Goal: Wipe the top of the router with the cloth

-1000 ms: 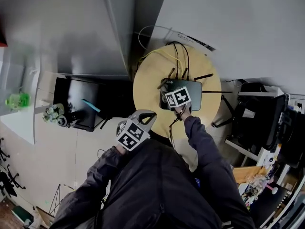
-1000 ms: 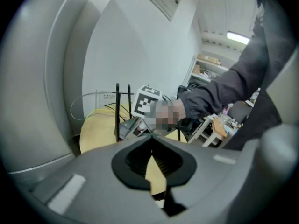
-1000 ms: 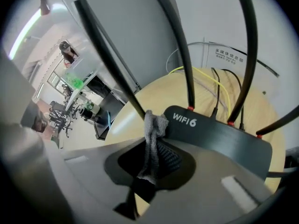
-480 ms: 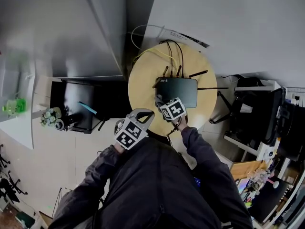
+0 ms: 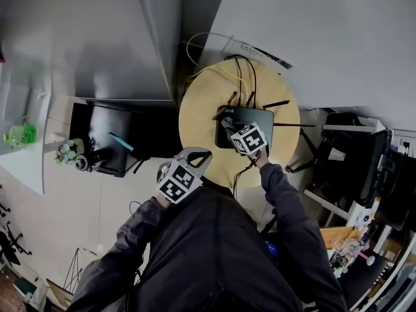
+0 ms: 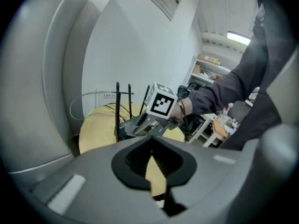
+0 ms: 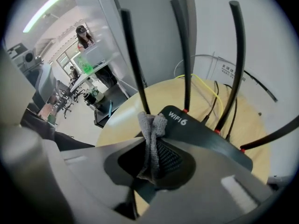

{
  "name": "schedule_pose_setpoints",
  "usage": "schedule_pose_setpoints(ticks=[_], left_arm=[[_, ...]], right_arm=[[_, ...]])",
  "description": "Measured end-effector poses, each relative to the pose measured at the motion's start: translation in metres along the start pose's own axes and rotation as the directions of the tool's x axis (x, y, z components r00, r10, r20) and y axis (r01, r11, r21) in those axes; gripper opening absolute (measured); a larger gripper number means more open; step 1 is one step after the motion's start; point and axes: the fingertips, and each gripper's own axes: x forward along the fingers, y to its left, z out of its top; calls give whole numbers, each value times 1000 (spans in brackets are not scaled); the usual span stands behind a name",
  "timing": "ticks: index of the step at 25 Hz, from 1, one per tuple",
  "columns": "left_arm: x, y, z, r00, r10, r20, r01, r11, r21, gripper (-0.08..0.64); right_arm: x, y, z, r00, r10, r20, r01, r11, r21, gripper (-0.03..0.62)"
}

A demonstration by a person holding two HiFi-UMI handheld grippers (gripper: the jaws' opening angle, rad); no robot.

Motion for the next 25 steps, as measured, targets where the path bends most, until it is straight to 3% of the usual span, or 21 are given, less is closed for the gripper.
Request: schedule_pose_setpoints(ticks=[11, 25], left_arm=[[-5, 5, -2, 999, 50, -2, -50, 998, -31, 0], [2, 1, -1, 999, 32, -9, -33, 999, -20, 0]], right_arm=[[8, -68, 25, 994, -92, -59, 90, 995, -39, 46], [8, -35, 3, 996, -71, -52, 68, 997, -46, 46]])
